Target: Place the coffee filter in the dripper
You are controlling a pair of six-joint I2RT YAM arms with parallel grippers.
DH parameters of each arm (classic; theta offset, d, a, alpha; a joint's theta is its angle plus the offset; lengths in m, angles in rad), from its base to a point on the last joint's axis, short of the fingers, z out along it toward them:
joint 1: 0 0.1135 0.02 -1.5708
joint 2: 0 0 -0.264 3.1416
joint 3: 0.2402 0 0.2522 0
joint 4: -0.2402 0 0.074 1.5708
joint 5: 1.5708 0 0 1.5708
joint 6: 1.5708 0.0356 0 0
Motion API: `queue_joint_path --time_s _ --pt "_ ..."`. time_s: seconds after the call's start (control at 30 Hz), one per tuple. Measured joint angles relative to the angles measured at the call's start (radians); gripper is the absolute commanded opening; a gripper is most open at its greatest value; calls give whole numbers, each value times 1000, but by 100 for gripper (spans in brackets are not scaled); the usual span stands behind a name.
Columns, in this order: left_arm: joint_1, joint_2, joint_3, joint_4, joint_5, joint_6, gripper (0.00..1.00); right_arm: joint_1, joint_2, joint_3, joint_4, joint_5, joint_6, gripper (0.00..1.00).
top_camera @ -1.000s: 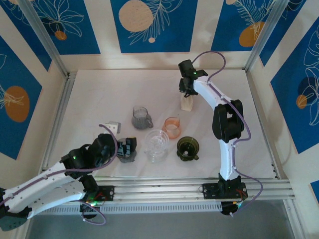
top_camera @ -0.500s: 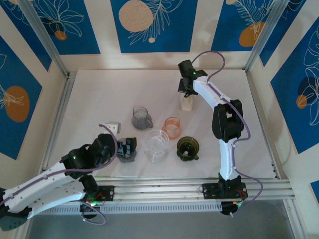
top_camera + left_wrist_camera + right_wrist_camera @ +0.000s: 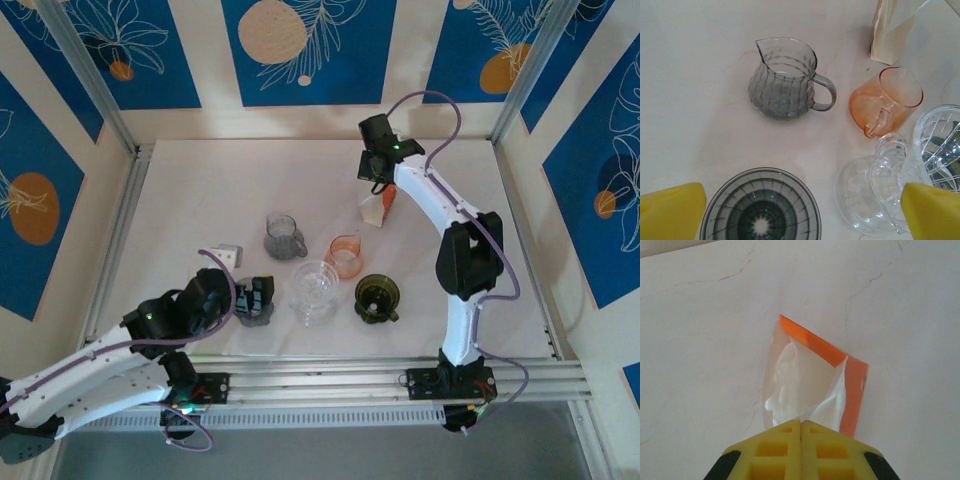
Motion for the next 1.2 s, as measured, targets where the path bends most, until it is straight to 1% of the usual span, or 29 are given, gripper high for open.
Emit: queue_joint_path --time_s 0.23,0.43,0.7,0.9,1.07,1.2 --pt "0 0 0 0 1 0 100 18 -145 -105 21 21 -23 0" --pt "0 0 0 0 5 0 100 23 -262 -182 37 14 -34 0" --pt "0 0 0 0 13 -4 100 -18 -285 -305 79 -57 -33 0" --pt "0 1 0 0 13 -4 100 -26 -299 -332 100 -103 -50 0" --pt "0 14 0 1 15 -3 100 -10 -361 -332 99 -140 -70 0" --pt "0 20 9 -1 17 -2 100 8 -454 -349 94 -179 -76 0"
